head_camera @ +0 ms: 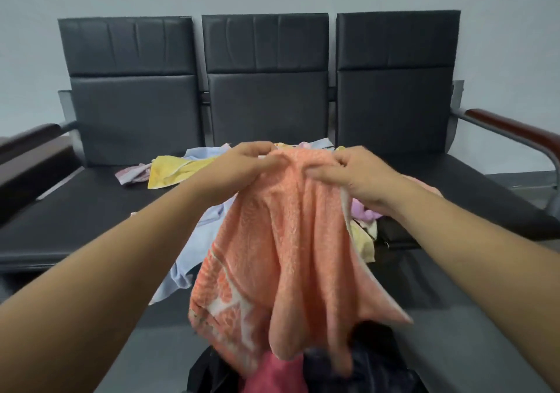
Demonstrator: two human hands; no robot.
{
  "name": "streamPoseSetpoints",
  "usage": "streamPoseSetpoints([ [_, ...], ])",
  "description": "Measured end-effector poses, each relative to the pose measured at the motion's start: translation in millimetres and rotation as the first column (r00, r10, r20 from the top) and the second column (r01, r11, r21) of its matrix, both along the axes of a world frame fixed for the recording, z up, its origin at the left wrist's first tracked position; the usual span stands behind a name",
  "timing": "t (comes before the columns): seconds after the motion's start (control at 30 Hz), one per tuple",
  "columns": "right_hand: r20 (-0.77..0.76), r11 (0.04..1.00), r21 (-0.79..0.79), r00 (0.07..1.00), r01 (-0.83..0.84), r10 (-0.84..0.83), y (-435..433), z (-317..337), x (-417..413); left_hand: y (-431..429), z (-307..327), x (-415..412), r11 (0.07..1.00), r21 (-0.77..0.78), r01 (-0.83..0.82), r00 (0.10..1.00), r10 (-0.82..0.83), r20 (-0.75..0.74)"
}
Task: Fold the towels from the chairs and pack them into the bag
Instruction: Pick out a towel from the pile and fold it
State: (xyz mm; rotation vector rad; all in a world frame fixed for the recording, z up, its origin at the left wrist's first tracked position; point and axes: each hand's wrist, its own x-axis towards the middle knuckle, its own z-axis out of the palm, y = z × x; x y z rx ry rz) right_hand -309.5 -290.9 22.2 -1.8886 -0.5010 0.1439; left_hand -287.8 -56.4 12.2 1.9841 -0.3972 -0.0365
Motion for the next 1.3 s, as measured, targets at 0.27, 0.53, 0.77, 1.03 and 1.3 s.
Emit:
streamPoseSetpoints([
  [0.27, -0.264, 0.901, 0.381, 0.958, 0.209, -0.111, -30, -44, 19, 45, -56, -16, 0.919, 0.337, 0.204, 0.929, -0.073, -0.363],
  [0.53, -0.363, 0.999, 0.018, 0.931, -0.036, 0.040, -3, -97, 21, 11, -77, -16, 0.979, 0.171, 0.111, 0.992, -0.101, -0.071],
  [0.77, -0.232, 0.995, 0.104, 0.972, -0.002, 0.026, 6, -110, 41, 13, -84, 0, 0.905, 0.418, 0.081, 0.996, -0.063, -0.056],
  [1.03, -0.322, 0.943, 0.279, 0.943, 0.181, -0.086, -18, -115, 61, 57, -99, 7, 0.998, -0.060, 0.029, 0.910, -0.051, -0.412],
  [1.3, -0.501, 0.955, 0.257, 0.824, -0.150, 0.265, 17, -115, 30, 14, -85, -9, 0.973, 0.159, 0.167, 0.973, -0.136, -0.186],
])
